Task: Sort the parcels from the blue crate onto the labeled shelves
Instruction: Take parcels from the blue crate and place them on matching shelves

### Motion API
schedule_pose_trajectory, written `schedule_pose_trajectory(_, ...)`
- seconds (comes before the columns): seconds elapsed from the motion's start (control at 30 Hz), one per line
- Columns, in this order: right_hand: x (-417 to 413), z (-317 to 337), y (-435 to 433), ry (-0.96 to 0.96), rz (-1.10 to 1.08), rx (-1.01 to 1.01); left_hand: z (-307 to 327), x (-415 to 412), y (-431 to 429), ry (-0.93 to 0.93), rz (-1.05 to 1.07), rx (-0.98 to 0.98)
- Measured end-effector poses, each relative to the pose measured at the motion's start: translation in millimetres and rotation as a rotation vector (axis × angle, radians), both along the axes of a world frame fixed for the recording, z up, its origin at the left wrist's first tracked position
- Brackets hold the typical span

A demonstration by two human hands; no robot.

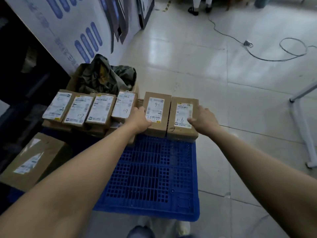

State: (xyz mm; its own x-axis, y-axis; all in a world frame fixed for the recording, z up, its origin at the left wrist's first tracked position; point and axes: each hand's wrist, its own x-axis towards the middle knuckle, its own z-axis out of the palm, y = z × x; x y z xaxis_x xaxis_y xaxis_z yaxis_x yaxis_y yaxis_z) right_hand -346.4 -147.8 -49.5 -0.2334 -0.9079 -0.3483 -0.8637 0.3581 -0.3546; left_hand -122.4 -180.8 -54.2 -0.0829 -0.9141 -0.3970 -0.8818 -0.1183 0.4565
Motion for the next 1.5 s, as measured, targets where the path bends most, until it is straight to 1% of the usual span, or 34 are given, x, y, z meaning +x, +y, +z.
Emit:
schedule_pose_trajectory(0.17, -15.6, -58.6, -20.7, -0.075, -0.145, 0.044, -54.0, -5.5, -33.8, -0.039, 0.033, 0.006)
schedule_pose_trajectory(0.27, -22.8, -84.5, -31.3, -0.155, -0.208, 0.073, -74.4, -10.4, -47.1, -0.126, -0.003, 0.025)
schedule_pose_trajectory(0.4, -30.9, -108.9, -40.8, -0.328, -0.352, 0.114, -95.6, -17.4, -58.6, -0.158, 0.012, 0.039)
schedule_pose_trajectory(0.53, -35.7, -127.5, -44.5, -0.565, -0.435, 0.175, -110.8, -20.2, -65.5, -0.147, 0.075, 0.065)
schedule_pose_trajectory(0.63, -40.3, -133.5, -44.6, -0.798, -0.508, 0.211, -115.5, -20.8, -70.3, -0.097, 0.156, 0.039)
schedule_pose_trajectory(0.73, -51.5, -142.5, -41.0, -0.944, -0.533, 0.227, -120.8, -20.5, -75.0, -0.01, 0.207, 0.094)
schedule_pose_trajectory(0.87, -65.5, -152.6, -36.7, -1.037, -0.571, 0.295, -127.0, -17.1, -79.4, 0.137, 0.282, 0.221)
schedule_pose_trajectory(1.0, -75.4, -150.0, -32.2, -1.067, -0.581, 0.287, -127.1, -18.9, -75.6, 0.299, 0.408, 0.285)
schedule_pose_trajectory(1.1, -82.5, -139.0, -27.4, -1.086, -0.565, 0.26, -113.4, -20.1, -73.0, 0.418, 0.444, 0.281)
schedule_pose_trajectory(1.2, -84.1, -112.3, -24.3, -1.12, -0.552, 0.211, -82.1, -22.0, -73.5, 0.477, 0.45, 0.235)
schedule_pose_trajectory(1.33, -78.5, -54.1, -22.5, -1.161, -0.517, 0.16, -17.3, -18.6, -68.8, 0.555, 0.443, 0.241)
schedule_pose_trajectory(1.4, -74.8, -20.9, -19.4, -1.171, -0.493, 0.128, 19.5, -11.4, -64.2, 0.618, 0.44, 0.21)
schedule_pose_trajectory(1.5, -63.1, 27.2, -9.4, -1.193, -0.479, 0.091, 78.4, 5.2, -55.4, 0.654, 0.413, 0.172)
